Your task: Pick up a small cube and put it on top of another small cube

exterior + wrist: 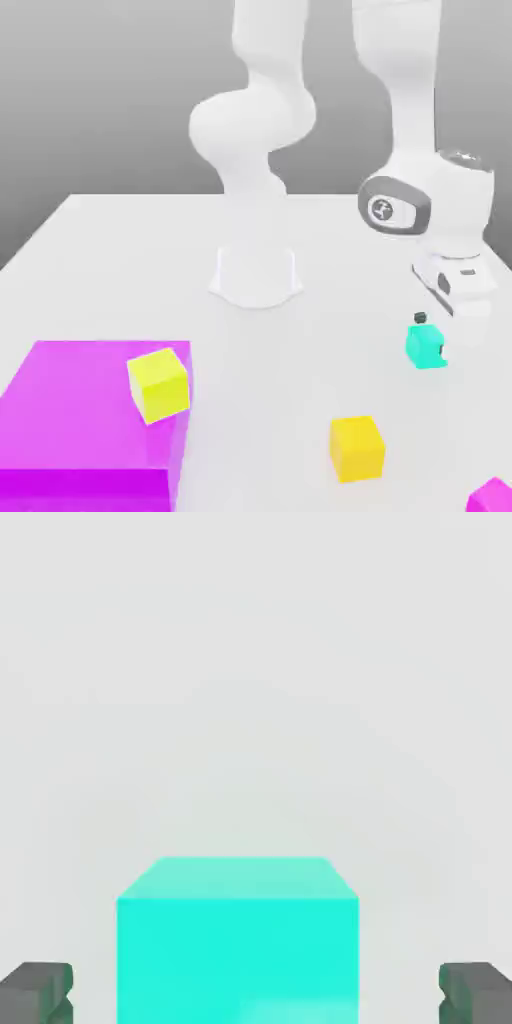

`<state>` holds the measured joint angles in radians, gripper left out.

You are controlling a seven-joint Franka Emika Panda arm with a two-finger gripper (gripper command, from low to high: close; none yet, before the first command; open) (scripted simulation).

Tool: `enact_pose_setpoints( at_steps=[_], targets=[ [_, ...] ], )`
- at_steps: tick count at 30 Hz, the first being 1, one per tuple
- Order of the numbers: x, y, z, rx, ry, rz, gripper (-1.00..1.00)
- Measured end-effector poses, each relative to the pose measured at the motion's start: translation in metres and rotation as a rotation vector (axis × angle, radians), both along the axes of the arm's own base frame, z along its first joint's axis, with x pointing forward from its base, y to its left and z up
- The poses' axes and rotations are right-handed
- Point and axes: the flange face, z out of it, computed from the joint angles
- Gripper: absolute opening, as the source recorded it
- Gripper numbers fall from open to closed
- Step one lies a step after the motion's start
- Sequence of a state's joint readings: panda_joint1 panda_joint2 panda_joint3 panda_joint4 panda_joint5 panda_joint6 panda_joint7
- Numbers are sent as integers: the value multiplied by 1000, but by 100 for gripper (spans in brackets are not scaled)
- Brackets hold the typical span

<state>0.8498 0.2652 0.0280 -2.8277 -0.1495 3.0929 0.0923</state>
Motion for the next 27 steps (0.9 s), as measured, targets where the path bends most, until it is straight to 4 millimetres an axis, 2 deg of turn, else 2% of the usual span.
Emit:
enact_pose_setpoints(
  at_steps=[7, 16, 22, 27],
  targets=[
    [0, 0, 1, -1, 0, 0, -100],
    [2, 1, 62, -2, -1, 15, -100],
    [39, 7, 81, -3, 1, 165, -100],
    [81, -9, 94, -3, 2, 237, -100]
  ],
)
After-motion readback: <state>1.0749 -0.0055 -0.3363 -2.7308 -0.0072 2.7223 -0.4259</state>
